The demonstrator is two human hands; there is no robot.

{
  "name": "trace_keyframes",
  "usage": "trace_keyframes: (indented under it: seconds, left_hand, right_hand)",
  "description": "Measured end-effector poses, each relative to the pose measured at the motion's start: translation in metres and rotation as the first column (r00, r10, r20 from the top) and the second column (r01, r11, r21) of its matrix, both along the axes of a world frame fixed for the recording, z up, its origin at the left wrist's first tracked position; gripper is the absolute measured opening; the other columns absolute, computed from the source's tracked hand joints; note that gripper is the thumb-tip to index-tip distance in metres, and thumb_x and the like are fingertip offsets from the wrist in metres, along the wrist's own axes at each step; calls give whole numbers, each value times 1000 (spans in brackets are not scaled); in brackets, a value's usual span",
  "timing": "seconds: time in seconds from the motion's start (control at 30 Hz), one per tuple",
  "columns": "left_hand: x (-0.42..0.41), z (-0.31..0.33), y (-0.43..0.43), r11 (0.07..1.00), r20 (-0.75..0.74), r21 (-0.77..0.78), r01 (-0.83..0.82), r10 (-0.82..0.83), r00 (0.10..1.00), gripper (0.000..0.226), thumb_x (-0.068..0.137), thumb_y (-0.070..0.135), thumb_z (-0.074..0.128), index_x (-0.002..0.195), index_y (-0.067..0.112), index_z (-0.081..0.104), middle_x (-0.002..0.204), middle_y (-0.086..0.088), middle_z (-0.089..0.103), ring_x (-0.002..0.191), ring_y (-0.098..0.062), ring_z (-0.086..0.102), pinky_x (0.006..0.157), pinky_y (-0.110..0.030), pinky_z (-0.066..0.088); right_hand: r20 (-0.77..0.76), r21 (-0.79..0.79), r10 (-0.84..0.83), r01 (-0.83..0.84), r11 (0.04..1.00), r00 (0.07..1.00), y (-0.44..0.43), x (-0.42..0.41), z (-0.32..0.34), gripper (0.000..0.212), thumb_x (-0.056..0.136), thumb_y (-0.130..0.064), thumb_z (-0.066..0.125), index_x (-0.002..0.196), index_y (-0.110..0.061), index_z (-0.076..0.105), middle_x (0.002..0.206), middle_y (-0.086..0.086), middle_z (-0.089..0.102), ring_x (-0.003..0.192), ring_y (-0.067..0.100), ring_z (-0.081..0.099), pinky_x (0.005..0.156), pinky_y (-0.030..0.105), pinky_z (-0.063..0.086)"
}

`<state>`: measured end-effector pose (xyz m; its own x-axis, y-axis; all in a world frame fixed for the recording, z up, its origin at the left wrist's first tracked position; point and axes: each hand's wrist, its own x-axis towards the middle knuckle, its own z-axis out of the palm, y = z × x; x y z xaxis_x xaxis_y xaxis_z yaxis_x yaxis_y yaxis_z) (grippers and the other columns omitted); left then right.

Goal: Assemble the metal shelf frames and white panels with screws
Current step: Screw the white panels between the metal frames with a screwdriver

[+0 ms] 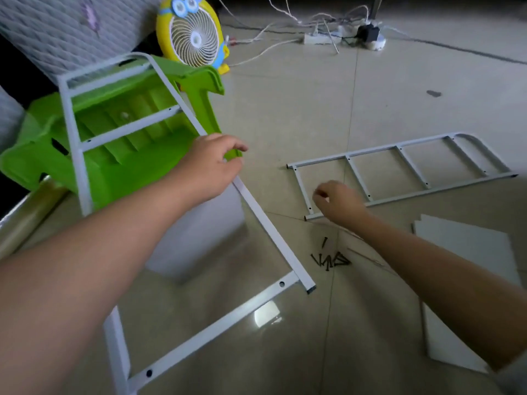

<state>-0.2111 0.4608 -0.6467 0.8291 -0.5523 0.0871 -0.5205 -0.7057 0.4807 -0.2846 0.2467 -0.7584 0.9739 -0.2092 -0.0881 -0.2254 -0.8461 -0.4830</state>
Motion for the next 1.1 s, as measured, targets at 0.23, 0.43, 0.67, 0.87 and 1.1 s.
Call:
trace_keyframes:
  seconds: [0.23,0.43,0.67,0.87,1.1]
  left_hand:
    - [-28,-2,109,984,312,22,-176,160,936,50,71,29,40,97,-4,66,93,-25,64,90,-44,59,82,-30,29]
    - [-49,-23,165,844,45,-234,-482,505,862,53,76,11,42,127,-4,47,118,-22,57,111,-34,53,92,-32,37]
    - [-56,-83,180,920,-172,30,-391,390,905,42,80,15,63,122,13,58,120,-7,61,110,-22,55,89,-28,44]
    - [-45,-95,172,891,-231,0,-455,443,867,26,91,25,53,104,7,66,108,-13,66,101,-28,58,80,-34,45]
    - [-51,-88,187,886,-165,-154,-436,412,896,31,94,22,48,64,20,41,71,-5,51,74,-25,48,61,-33,27]
  right_hand:
    - [352,15,295,-321,947,888,100,25,90,25,89,-20,50,98,0,64,98,15,59,92,29,56,80,35,43]
    - [205,-383,586,-487,785,784,138,33,116,60,75,-48,38,106,-4,63,103,19,60,99,39,55,89,45,43]
    - [-187,-545,677,-649,531,712,172,50,111,39,94,-46,39,122,-21,47,125,0,52,122,19,44,109,36,19]
    - [6,-456,735,-652,606,678,168,55,102,29,81,-34,40,73,-8,49,75,18,60,74,36,60,68,29,28]
    - [148,-392,730,-638,663,667,169,59,97,27,79,-22,51,71,3,56,63,19,57,58,33,57,57,27,26]
